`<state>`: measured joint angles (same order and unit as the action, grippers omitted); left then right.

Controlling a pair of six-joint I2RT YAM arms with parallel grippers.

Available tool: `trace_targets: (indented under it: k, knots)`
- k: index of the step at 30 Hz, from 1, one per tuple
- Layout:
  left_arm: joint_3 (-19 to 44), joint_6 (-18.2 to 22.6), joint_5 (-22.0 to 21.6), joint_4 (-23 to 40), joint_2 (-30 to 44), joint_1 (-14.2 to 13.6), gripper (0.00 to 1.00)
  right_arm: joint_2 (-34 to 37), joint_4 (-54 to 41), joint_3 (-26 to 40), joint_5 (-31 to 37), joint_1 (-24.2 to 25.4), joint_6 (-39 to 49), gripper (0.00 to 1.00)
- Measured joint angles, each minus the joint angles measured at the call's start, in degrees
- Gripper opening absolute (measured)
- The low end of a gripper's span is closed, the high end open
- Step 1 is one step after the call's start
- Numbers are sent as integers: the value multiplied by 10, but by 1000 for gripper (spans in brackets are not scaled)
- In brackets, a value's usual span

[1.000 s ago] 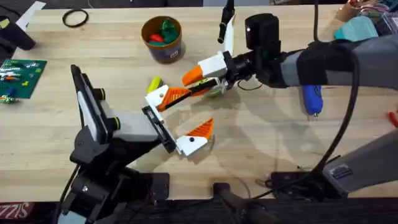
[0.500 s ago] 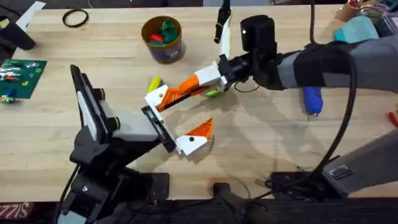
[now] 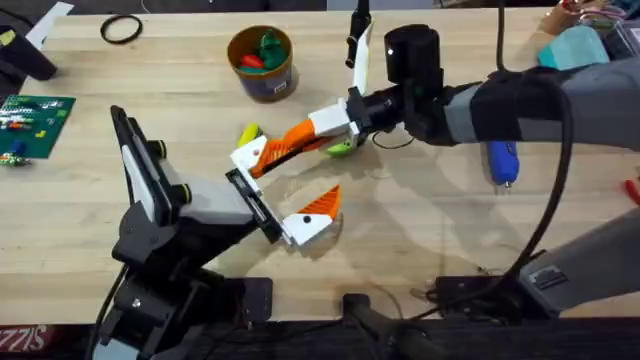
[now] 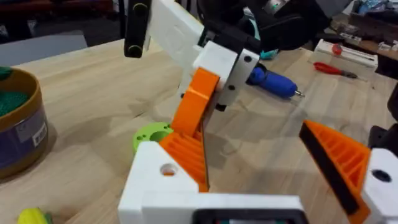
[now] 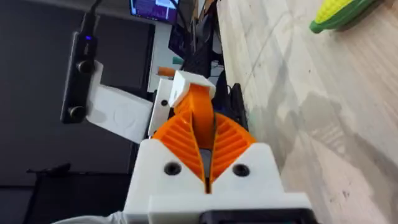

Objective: Pick up the gripper from the table and insert it into the empty holder that is missing its gripper. Then pick up a screw, insert it into the mounting hole, and use the screwdriver to tighten it. Finally, clean up the table by picking up the vegetable and placing it into the bucket.

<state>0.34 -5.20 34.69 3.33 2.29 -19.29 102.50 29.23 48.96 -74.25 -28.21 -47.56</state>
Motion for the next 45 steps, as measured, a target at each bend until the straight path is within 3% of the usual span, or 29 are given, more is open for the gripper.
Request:
trace_targets:
  k: [9, 19, 29, 36, 45]
  knots:
    - [0, -9, -3, 0, 0, 0, 983, -6, 4, 0, 38, -5, -19, 7]
    - [0, -21, -35, 1, 4, 6, 983, -11, 9, 0, 96, -30, -47, 7]
    - [0, -22, -39, 1, 4, 7, 983, -12, 14, 1, 101, -32, -55, 16]
    - [0, -12, -39, 0, 4, 7, 983, -12, 6, 0, 106, -38, -64, 308]
    - [0, -1, -22, -1, 3, 4, 983, -10, 3, 0, 106, -46, -66, 458]
